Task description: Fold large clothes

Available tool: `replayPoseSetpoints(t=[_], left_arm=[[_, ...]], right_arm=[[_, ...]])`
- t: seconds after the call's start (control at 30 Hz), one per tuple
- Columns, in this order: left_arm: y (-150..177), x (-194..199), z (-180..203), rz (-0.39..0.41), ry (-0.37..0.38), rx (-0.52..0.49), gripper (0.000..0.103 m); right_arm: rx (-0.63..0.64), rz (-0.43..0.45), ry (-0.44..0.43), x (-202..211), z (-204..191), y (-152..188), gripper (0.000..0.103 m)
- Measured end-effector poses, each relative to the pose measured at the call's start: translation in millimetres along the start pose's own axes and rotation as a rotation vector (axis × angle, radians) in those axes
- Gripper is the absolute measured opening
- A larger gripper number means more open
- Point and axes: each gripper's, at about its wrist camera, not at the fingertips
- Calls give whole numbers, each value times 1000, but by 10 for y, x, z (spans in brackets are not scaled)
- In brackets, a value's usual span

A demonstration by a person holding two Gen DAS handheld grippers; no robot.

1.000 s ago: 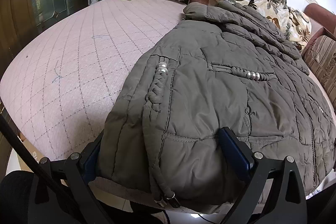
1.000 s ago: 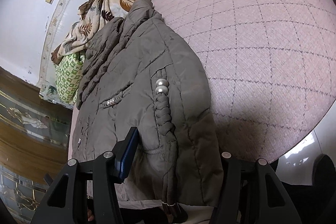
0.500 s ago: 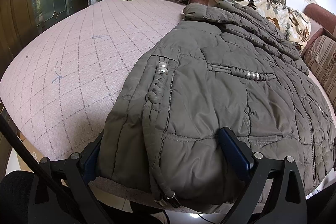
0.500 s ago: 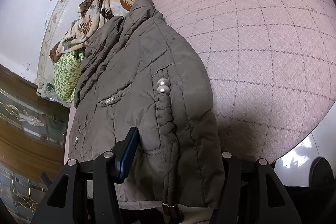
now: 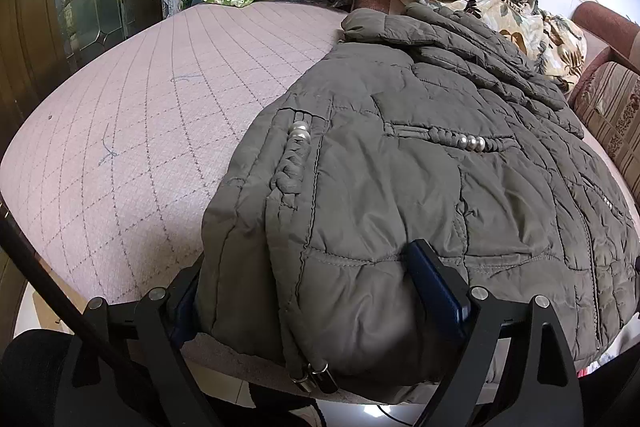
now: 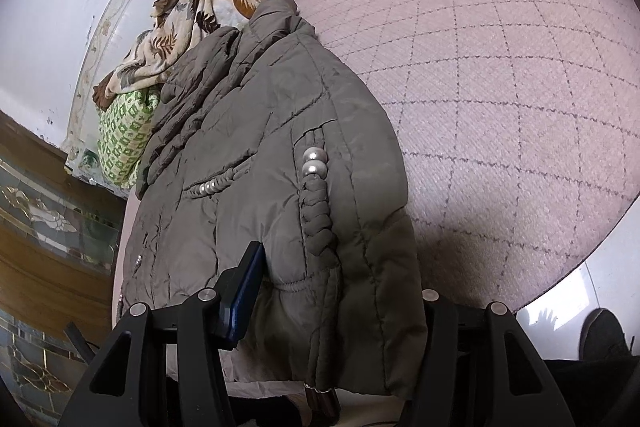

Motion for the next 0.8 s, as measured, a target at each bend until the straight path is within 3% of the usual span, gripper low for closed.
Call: replayPoseSetpoints(t=[0.33, 0.43, 0.57, 0.8], left_arm=[[-8, -18, 5, 3, -4, 0, 90], [-8, -8, 24, 7, 1, -9, 85], [-4, 16, 58, 18, 9, -37, 79], [-7, 1, 43, 17, 12, -29, 79]], right_arm=[[8, -4, 3, -22, -6, -15, 61], [5, 1, -1, -26, -11, -14, 60], [3, 12, 0, -1, -7, -13, 51], [34, 13, 24, -13, -49, 2, 48]])
Point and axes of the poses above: each gripper's, at about its wrist camera, not at the fingertips, and x roughly against the way its jaws point, z to its right, y to its underside
